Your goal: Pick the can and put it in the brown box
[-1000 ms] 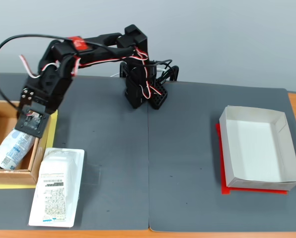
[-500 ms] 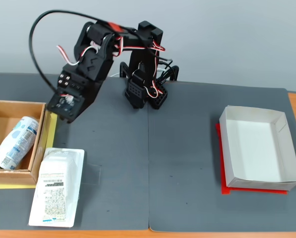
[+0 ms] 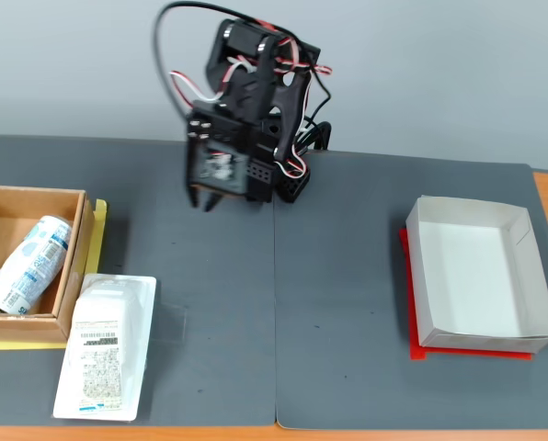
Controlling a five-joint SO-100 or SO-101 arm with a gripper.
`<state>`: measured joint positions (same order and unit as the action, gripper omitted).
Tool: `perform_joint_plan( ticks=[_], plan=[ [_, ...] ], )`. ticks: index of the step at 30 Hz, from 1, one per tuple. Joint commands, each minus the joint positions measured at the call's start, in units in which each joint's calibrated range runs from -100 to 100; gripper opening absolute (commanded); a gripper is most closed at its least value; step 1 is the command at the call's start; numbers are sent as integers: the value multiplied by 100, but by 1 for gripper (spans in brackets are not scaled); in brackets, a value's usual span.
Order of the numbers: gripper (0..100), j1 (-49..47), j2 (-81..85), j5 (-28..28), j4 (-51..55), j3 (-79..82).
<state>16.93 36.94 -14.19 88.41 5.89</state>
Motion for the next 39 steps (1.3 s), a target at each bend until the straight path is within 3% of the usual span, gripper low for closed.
perform_joint_plan(
  ticks=[1,9,19,25,39],
  plan=[
    [5,-661,859,43,14,587],
    [5,-1717,2579,903,-836,2524],
    [5,-2773,4849,1132,-1451,4822],
    [4,-2862,6162,1101,-1451,5881],
    [4,-2797,6204,1137,-1460,7736]
  ],
)
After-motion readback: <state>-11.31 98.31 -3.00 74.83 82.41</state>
